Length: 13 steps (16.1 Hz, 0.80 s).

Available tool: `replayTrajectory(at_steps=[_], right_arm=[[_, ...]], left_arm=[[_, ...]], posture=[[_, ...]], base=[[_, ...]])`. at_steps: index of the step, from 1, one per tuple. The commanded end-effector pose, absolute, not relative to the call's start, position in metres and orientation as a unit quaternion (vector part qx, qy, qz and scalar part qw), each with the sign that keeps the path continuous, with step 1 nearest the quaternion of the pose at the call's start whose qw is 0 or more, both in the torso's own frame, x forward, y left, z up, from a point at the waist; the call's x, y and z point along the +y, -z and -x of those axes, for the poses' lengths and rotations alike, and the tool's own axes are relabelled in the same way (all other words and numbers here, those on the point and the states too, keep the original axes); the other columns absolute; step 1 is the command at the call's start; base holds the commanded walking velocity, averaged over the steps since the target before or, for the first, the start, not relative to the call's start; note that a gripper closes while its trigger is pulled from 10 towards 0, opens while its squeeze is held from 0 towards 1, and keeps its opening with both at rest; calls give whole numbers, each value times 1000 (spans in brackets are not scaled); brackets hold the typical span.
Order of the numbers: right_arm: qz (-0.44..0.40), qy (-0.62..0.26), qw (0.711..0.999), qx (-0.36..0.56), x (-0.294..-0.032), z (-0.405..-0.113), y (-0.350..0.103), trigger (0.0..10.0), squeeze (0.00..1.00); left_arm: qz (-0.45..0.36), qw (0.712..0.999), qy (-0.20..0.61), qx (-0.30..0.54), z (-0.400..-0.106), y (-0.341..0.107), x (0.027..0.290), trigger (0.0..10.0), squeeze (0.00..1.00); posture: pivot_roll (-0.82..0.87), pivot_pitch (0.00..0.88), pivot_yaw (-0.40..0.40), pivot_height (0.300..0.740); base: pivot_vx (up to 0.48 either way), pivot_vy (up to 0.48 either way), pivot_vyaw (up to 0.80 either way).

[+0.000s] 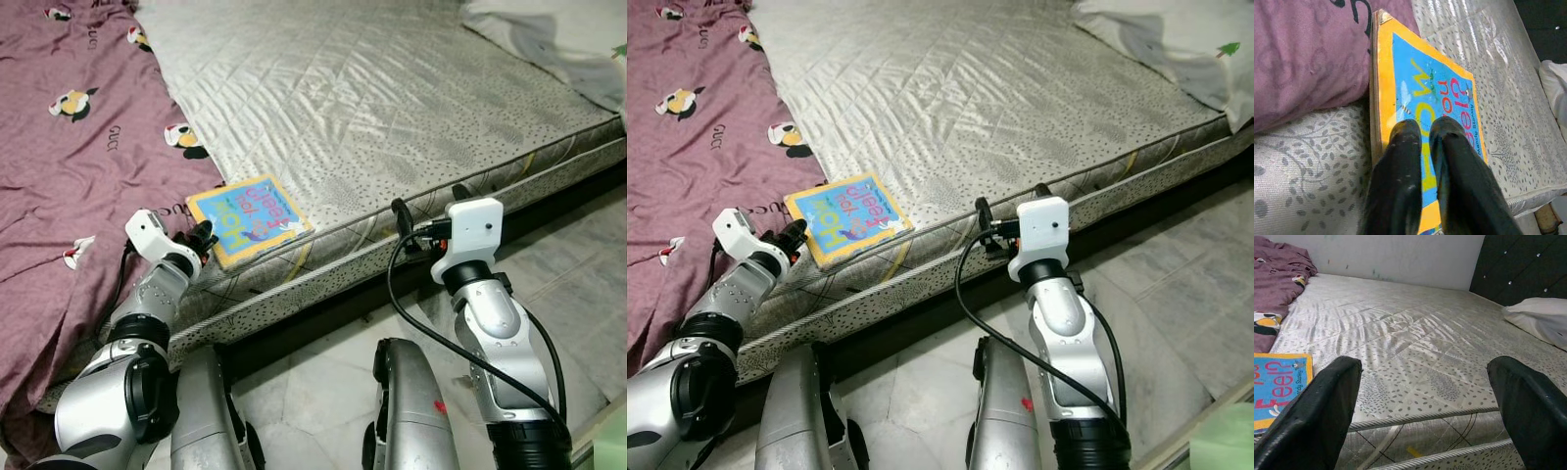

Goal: Clean up the room

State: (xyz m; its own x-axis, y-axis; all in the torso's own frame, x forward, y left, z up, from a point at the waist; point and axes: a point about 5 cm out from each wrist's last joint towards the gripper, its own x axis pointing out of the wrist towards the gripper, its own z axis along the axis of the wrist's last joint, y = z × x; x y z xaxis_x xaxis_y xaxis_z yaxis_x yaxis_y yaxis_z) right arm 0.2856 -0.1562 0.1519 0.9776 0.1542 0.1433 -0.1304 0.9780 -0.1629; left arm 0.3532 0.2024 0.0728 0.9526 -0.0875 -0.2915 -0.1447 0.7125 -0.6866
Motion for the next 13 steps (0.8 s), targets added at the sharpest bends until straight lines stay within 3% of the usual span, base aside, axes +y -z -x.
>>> replayTrajectory(at_steps=[1, 3, 4, 13], right_arm=[[77, -78, 990, -84, -154, -288, -154, 10000, 0], [75, -78, 990, -84, -153, -287, -153, 10000, 0], [75, -79, 991, -83, -152, -284, -151, 10000, 0], [81, -64, 993, -61, -161, -261, -145, 10000, 0]], left_arm=[[371, 915, -23, 159, -351, -70, 207, 0, 0], [338, 927, -22, 162, -351, -70, 207, 0, 0], [321, 933, -31, 162, -349, -69, 209, 10000, 1000], [286, 943, -21, 166, -343, -60, 206, 10000, 1000]], posture=[[-114, 23, 22, 522], [-116, 29, 25, 522], [-117, 37, 28, 522], [-163, 129, 36, 522]], base=[[0, 0, 0], [0, 0, 0], [0, 0, 0], [0, 0, 0]])
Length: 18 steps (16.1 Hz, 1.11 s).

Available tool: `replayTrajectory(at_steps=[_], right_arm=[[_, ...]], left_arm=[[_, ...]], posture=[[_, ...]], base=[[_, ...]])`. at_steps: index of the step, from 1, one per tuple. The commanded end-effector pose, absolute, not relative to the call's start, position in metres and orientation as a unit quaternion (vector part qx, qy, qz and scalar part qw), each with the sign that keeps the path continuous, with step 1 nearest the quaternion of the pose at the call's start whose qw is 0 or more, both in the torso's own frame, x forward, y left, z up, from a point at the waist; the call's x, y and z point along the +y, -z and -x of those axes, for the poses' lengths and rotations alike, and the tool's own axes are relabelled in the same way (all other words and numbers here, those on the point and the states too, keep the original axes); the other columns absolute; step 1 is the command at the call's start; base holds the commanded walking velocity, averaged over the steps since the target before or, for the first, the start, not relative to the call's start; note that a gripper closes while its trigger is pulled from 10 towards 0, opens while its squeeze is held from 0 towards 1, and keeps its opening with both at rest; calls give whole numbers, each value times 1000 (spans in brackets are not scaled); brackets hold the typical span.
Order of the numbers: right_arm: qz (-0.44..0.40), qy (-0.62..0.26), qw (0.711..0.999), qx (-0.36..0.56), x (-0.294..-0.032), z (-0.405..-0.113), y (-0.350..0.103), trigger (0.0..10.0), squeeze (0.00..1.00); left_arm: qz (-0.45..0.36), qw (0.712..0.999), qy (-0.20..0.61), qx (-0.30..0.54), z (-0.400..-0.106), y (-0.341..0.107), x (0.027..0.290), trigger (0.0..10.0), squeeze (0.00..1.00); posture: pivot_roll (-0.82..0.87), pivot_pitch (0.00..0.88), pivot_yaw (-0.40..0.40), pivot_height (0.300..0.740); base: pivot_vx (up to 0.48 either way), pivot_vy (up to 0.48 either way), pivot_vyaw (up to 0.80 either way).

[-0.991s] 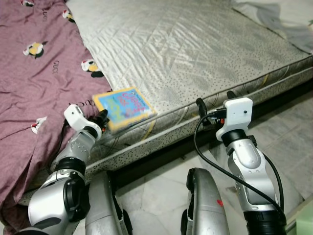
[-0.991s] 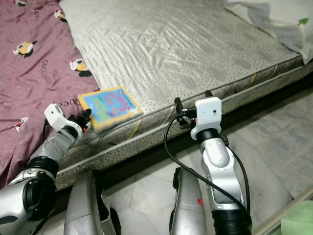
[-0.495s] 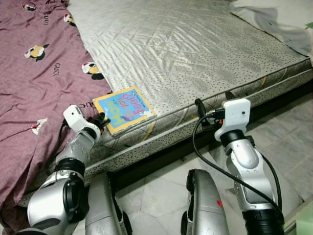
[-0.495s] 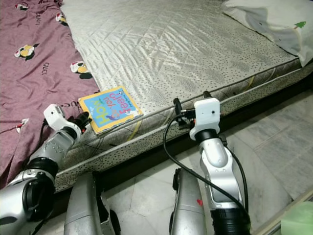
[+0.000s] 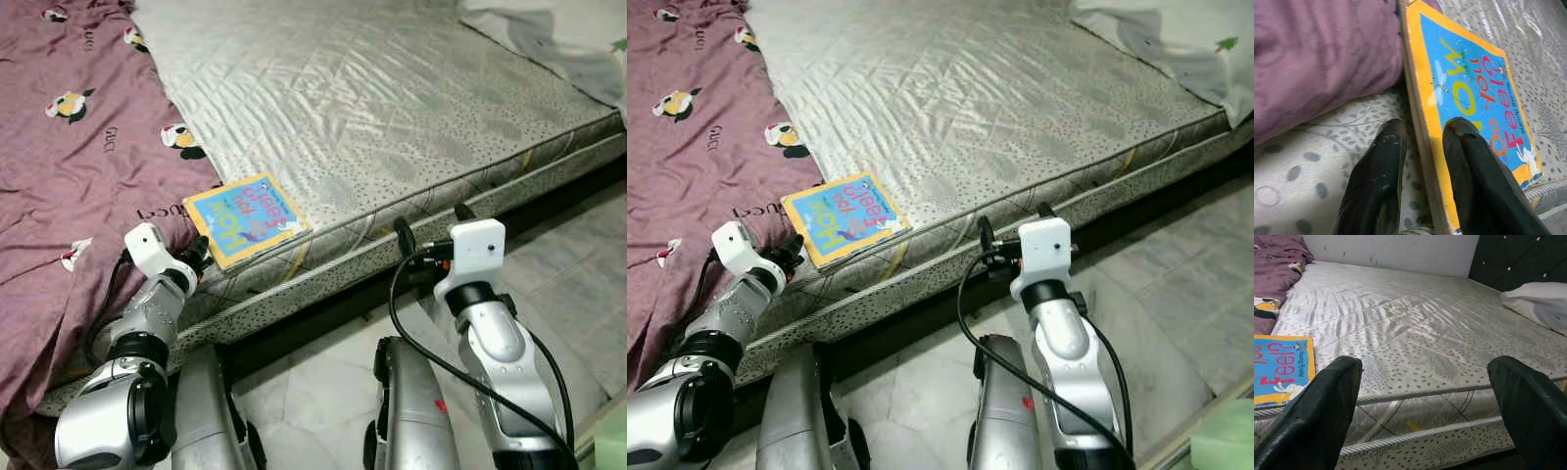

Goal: Clean up the room

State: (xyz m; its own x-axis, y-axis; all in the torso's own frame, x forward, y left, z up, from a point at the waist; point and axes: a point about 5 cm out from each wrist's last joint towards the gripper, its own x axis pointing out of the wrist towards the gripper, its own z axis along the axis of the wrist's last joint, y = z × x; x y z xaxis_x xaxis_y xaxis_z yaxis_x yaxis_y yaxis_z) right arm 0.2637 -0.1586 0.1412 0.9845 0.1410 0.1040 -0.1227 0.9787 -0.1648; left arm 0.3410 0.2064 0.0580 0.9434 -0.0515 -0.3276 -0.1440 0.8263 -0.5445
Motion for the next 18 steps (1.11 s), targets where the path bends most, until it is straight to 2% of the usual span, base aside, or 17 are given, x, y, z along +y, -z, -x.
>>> replayTrajectory(at_steps=[1, 8, 13, 14, 15, 16, 17, 18], right_arm=[[83, -61, 993, -57, -162, -257, -144, 10000, 0], [88, -63, 993, -39, -165, -236, -147, 10000, 0], [87, -62, 994, -35, -162, -238, -149, 10000, 0], [88, -61, 994, -35, -163, -237, -150, 10000, 0], [89, -59, 994, -34, -164, -237, -150, 10000, 0], [91, -57, 994, -33, -166, -236, -150, 10000, 0], [92, -57, 994, -33, -166, -236, -151, 10000, 0], [93, -57, 993, -34, -165, -236, -151, 10000, 0]], left_arm=[[288, 943, -17, 164, -345, -62, 202, 10000, 1000], [301, 935, -22, 186, -345, -55, 191, 10000, 1000], [301, 934, -19, 190, -344, -53, 189, 10000, 1000], [299, 934, -23, 195, -343, -51, 191, 10000, 639], [305, 931, -22, 198, -343, -51, 192, 10000, 0], [316, 929, -17, 193, -346, -54, 190, 9412, 0], [321, 927, -14, 193, -348, -56, 186, 0, 0], [334, 924, -13, 188, -351, -59, 184, 0, 0]], posture=[[-172, 138, 34, 522], [-227, 193, 22, 522], [-231, 196, 22, 522], [-235, 197, 21, 522], [-237, 196, 20, 522], [-240, 196, 19, 522], [-246, 190, 15, 522], [-247, 188, 15, 522]], base=[[0, 0, 0], [0, 0, 0], [0, 0, 0], [0, 0, 0], [0, 0, 0], [0, 0, 0], [0, 0, 0], [0, 0, 0]])
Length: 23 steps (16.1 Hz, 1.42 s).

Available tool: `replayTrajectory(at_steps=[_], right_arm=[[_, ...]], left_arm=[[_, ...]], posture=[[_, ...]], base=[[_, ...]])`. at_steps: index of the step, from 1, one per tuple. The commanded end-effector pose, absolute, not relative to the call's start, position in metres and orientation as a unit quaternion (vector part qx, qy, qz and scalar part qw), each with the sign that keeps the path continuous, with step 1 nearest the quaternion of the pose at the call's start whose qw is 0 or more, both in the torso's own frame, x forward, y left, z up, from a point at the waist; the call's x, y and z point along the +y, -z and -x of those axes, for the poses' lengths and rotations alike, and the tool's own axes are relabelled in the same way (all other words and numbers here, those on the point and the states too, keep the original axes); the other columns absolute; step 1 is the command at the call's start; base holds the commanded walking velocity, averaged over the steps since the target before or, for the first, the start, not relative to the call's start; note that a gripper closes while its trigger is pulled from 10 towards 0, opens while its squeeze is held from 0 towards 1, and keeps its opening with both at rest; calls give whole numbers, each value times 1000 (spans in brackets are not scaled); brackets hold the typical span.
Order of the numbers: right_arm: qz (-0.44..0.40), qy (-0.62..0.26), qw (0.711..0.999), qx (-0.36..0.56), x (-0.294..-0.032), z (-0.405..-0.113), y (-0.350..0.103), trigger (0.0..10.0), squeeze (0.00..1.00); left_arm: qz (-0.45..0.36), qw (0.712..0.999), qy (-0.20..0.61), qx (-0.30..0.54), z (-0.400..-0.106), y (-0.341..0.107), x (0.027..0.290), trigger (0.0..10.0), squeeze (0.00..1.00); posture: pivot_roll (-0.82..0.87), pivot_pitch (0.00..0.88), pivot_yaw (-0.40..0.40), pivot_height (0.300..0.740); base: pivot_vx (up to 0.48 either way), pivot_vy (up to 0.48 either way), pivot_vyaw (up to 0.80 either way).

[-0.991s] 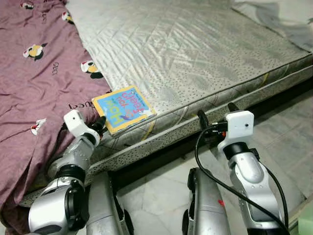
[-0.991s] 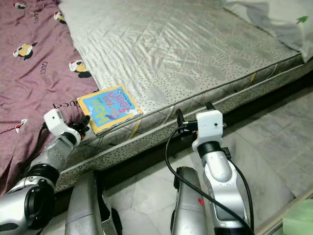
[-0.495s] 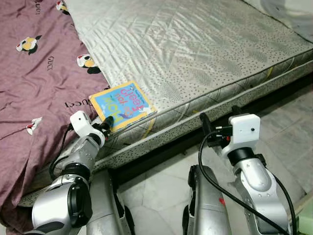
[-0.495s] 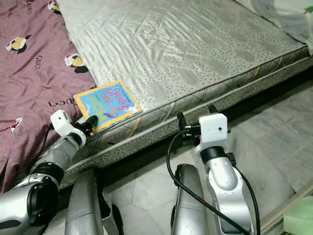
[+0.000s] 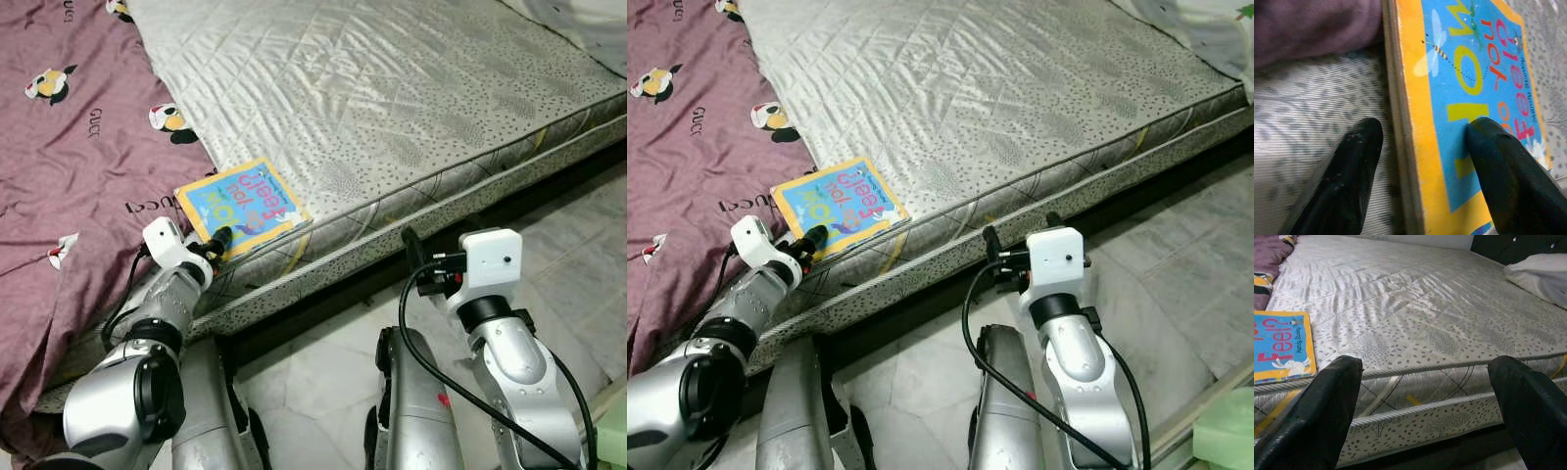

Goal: Clean up the room

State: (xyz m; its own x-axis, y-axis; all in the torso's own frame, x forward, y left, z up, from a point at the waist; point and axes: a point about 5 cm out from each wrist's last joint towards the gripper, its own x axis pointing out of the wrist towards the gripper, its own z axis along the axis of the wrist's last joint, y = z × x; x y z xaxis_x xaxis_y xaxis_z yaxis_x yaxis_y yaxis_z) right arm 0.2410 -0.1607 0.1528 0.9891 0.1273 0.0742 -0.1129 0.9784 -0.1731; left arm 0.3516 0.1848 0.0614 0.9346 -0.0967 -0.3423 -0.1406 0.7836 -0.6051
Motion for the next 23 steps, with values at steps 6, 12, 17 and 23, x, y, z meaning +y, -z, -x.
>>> replayTrajectory(at_steps=[6, 12, 17, 23], right_arm=[[97, -54, 993, -39, -167, -240, -154, 10000, 0], [98, -55, 993, -43, -166, -243, -155, 10000, 0], [98, -55, 993, -46, -166, -244, -156, 10000, 0], [99, -49, 992, -54, -167, -250, -157, 10000, 0]], left_arm=[[336, 921, 30, 197, -356, -64, 166, 0, 0], [334, 920, 30, 202, -352, -59, 167, 0, 0], [334, 921, 28, 198, -352, -59, 169, 0, 0], [315, 933, 33, 170, -354, -64, 172, 0, 0]], posture=[[-257, 169, 17, 522], [-258, 159, 16, 522], [-255, 156, 17, 522], [-235, 133, 23, 522]], base=[[0, 0, 0], [0, 0, 0], [0, 0, 0], [0, 0, 0]])
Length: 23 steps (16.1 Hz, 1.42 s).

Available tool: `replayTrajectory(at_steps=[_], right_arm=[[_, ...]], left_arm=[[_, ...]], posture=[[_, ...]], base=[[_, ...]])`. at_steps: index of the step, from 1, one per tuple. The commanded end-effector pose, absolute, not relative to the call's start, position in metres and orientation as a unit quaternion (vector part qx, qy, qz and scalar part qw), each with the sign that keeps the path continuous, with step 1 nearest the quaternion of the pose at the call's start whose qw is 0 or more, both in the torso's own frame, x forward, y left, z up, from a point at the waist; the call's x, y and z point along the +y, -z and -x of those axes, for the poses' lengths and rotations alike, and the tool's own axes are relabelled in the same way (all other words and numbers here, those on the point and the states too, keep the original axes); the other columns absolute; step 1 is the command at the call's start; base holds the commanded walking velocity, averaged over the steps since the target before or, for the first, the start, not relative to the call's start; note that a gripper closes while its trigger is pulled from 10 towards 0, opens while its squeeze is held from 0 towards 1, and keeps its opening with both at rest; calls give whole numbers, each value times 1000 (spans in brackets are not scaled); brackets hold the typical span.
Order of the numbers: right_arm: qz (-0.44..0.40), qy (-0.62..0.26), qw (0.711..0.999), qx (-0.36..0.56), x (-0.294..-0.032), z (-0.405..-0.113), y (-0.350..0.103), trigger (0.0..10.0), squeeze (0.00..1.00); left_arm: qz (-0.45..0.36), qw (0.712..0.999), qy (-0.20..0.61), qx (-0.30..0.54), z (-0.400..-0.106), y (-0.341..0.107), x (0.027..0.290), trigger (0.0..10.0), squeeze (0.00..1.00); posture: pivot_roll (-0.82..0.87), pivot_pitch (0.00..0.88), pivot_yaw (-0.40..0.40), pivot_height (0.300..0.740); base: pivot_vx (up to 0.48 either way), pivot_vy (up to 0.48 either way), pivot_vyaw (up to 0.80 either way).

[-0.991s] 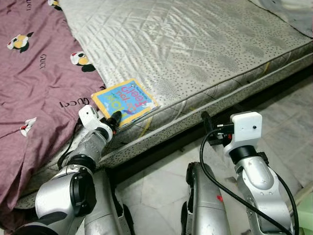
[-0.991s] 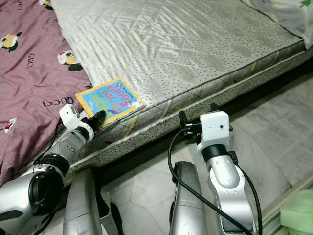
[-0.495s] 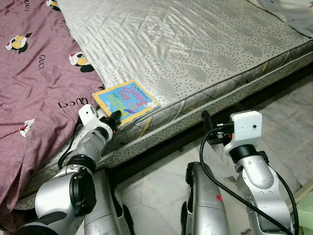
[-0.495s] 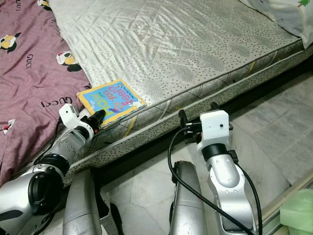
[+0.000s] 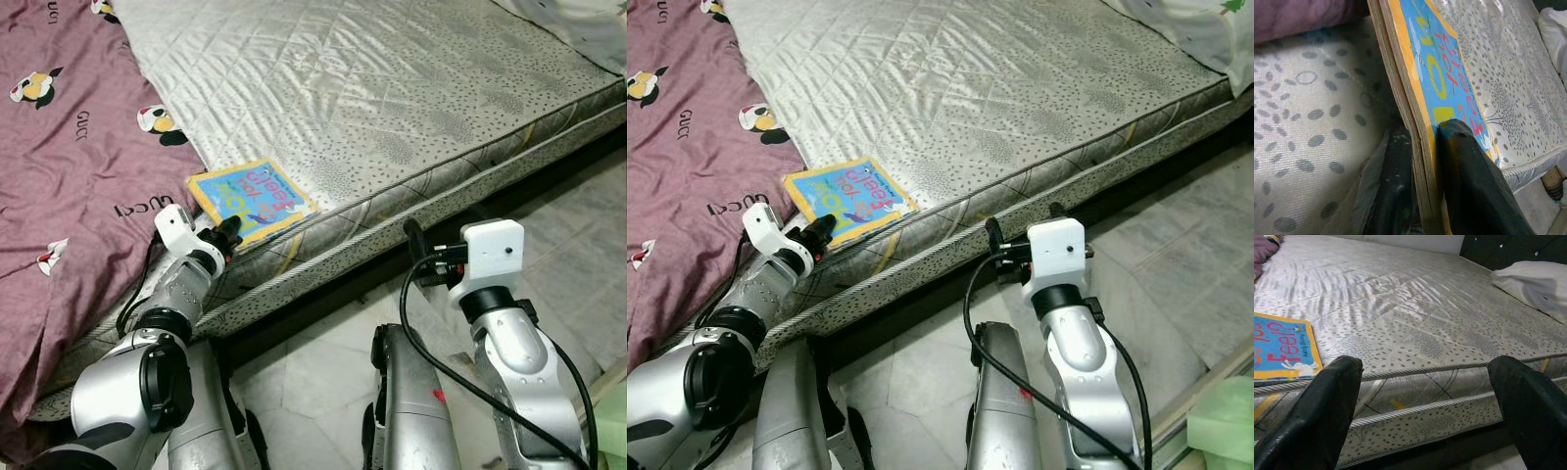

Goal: Clean up the room

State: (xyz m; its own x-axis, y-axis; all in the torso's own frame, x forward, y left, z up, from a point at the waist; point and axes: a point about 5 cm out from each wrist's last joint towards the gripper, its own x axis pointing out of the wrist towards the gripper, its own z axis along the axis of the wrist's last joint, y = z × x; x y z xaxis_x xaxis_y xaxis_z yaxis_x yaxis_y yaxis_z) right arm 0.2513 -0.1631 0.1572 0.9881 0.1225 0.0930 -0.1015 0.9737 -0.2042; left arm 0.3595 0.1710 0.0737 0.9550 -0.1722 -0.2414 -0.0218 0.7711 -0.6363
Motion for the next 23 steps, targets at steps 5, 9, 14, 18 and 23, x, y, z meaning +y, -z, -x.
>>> replayTrajectory(at_steps=[5, 9, 14, 18, 23], right_arm=[[96, -48, 992, -65, -163, -261, -158, 10000, 0], [92, -43, 992, -78, -161, -269, -158, 10000, 0], [75, -48, 991, -100, -146, -289, -158, 10000, 0], [44, -65, 990, -118, -134, -300, -159, 10000, 0], [27, -82, 987, -136, -129, -306, -162, 10000, 0]], left_arm=[[298, 944, 33, 140, -356, -70, 179, 0, 0], [253, 962, 63, 75, -361, -88, 182, 0, 0], [177, 981, 76, -24, -360, -116, 200, 0, 0], [122, 984, 100, -80, -354, -135, 200, 0, 0], [67, 985, 118, -103, -335, -140, 199, 0, 0]], posture=[[-205, 81, 33, 522], [-180, 29, 50, 522], [-105, 0, 56, 522], [-66, 0, 58, 522], [-60, 0, 57, 577]], base=[[0, 0, 0], [0, 0, 0], [0, 0, 0], [0, 0, 0], [0, 0, 0]])
